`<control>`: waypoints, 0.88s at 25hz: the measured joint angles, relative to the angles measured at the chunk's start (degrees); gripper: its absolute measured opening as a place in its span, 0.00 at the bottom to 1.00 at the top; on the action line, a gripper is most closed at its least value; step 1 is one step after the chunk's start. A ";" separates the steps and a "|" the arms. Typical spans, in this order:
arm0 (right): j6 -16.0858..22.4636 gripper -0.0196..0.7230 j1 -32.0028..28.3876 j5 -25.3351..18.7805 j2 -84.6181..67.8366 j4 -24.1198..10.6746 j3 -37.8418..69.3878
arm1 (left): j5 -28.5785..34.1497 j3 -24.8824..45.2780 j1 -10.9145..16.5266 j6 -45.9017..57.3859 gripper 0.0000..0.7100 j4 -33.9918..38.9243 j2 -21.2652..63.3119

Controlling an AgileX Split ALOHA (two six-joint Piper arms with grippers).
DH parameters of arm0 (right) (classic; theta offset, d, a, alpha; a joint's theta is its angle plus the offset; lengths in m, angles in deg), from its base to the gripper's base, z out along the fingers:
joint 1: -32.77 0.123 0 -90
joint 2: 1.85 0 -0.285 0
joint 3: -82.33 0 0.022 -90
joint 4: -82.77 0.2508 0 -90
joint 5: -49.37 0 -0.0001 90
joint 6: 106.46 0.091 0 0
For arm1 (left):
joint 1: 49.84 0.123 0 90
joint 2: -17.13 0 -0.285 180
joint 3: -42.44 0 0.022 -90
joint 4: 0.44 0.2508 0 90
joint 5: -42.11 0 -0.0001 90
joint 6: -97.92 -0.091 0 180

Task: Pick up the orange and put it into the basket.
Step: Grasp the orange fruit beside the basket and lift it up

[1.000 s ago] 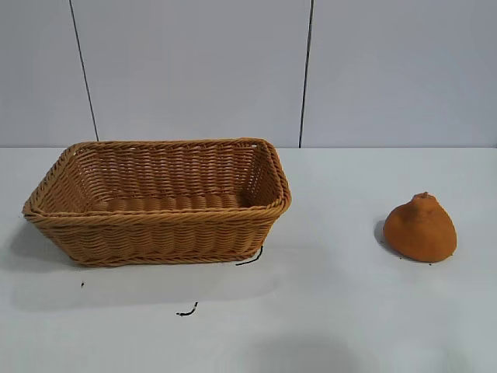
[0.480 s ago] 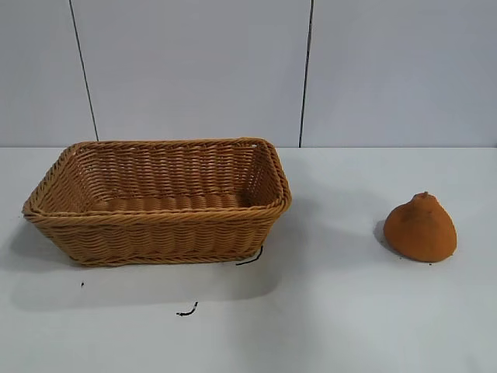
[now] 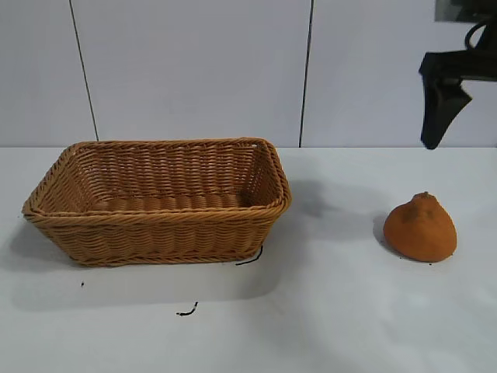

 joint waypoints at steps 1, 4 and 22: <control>0.46 0.94 0.00 0.66 1.26 -0.48 0.00 | 0.00 0.00 0.00 0.00 0.90 0.00 0.00; 1.13 0.94 0.00 3.62 5.62 -1.27 0.00 | 0.00 0.00 0.00 0.00 0.90 0.00 0.00; 1.46 0.17 0.00 -0.71 5.65 -1.72 -9.68 | 0.00 0.00 0.00 0.00 0.90 0.00 0.00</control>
